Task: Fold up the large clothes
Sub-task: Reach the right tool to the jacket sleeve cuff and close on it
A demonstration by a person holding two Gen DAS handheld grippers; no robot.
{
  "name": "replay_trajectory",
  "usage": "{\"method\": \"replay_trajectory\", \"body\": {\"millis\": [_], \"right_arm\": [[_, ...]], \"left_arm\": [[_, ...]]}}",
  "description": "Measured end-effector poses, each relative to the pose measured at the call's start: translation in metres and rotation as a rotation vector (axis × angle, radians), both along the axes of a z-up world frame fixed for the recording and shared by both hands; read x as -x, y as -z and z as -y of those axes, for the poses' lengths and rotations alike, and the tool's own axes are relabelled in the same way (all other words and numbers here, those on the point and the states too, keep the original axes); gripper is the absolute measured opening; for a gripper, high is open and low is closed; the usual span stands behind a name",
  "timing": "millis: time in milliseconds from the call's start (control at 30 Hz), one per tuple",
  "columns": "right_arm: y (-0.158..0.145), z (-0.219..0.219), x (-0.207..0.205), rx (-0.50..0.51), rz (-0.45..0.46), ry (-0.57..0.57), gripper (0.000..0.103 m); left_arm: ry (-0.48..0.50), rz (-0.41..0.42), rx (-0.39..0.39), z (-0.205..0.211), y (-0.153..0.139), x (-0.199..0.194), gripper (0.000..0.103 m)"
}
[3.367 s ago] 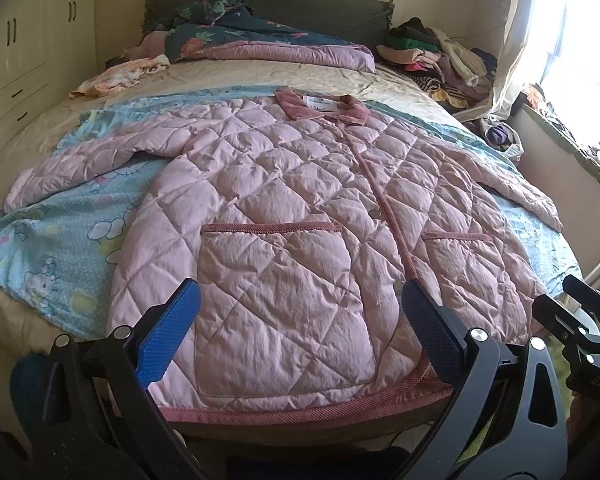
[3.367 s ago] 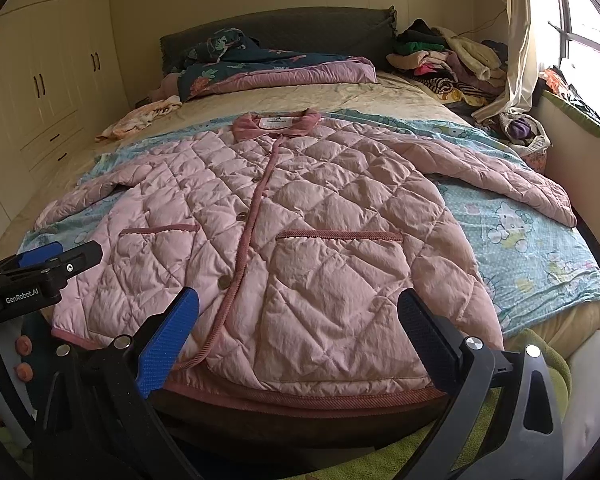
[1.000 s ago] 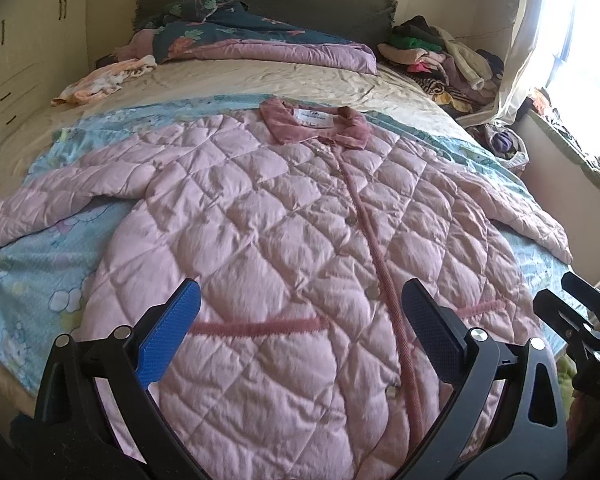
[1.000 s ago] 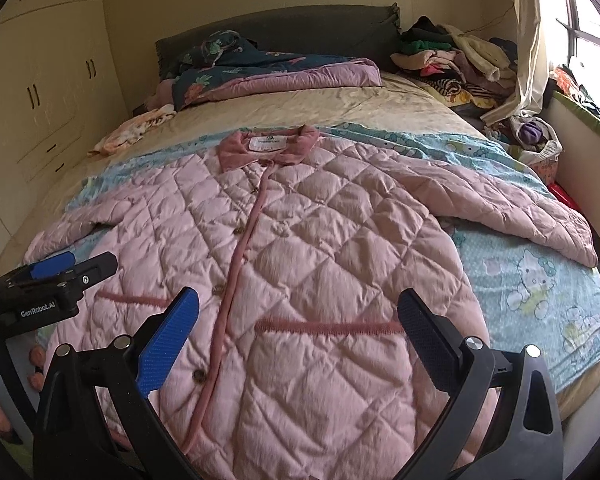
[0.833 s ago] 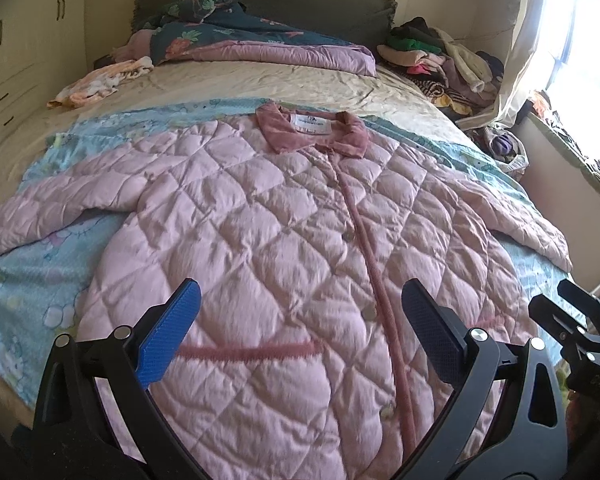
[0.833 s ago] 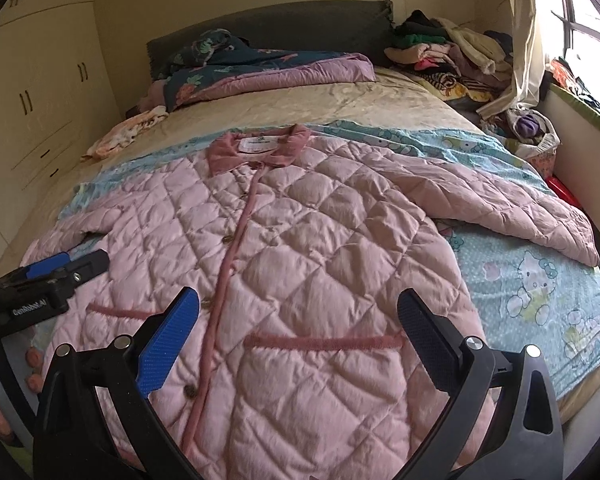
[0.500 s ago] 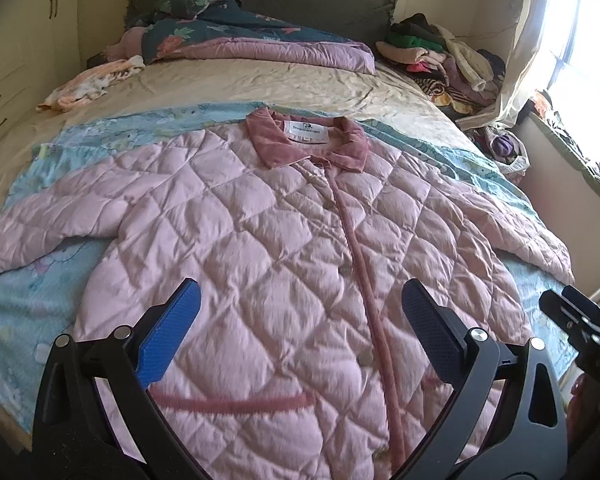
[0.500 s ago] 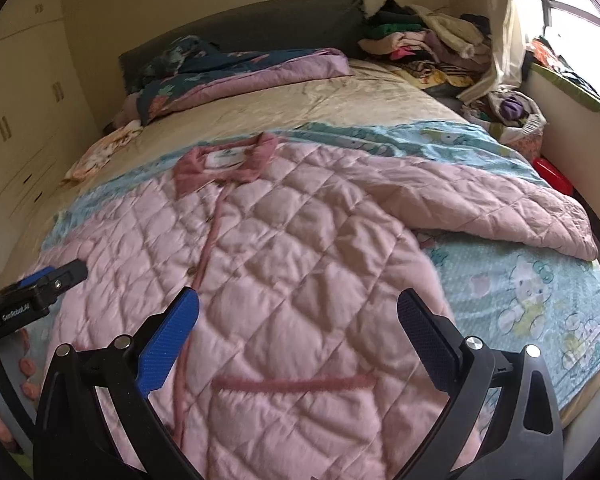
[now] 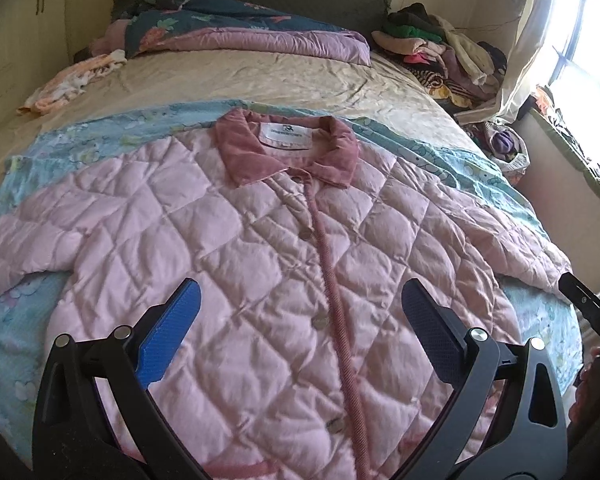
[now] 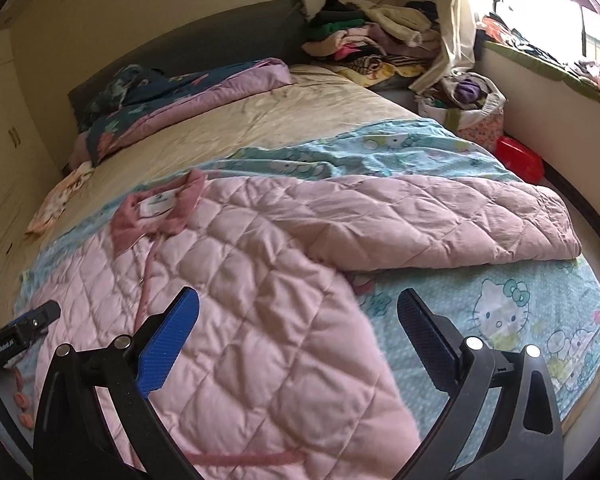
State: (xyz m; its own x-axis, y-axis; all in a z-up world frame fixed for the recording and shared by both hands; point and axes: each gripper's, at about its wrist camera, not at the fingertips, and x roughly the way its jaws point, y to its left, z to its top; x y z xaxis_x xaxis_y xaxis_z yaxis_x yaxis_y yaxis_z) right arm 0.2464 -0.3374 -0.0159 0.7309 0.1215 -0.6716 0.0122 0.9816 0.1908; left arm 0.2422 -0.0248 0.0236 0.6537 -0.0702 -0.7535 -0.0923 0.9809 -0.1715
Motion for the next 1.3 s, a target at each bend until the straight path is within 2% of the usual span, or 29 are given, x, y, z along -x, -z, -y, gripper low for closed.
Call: {"method": "replay_trajectory", "body": {"millis": [400,833,1067,1300], "right_arm": [[0.02,0.066,-0.033,-0.071,-0.026,0.163,0.099],[0.061,0.139,-0.062,-0.162,-0.094,0.373,0.099],[0.083,0.18,-0.078,-0.179,-0.127,0.463,0.099],[0.109,0.242,-0.085,-0.31,-0.167,0.617,0.099]], "left_arm": [[0.022,-0.047,0.01,0.029,0.019,-0.035,0.094],[0.037,-0.064,-0.032,0.059,0.032,-0.064,0.094],[0.011,-0.05,-0.02,0.06,0.036,-0.08,0.094],[-0.02,-0.064,-0.062,0.051,0.041,-0.101,0.094]]}}
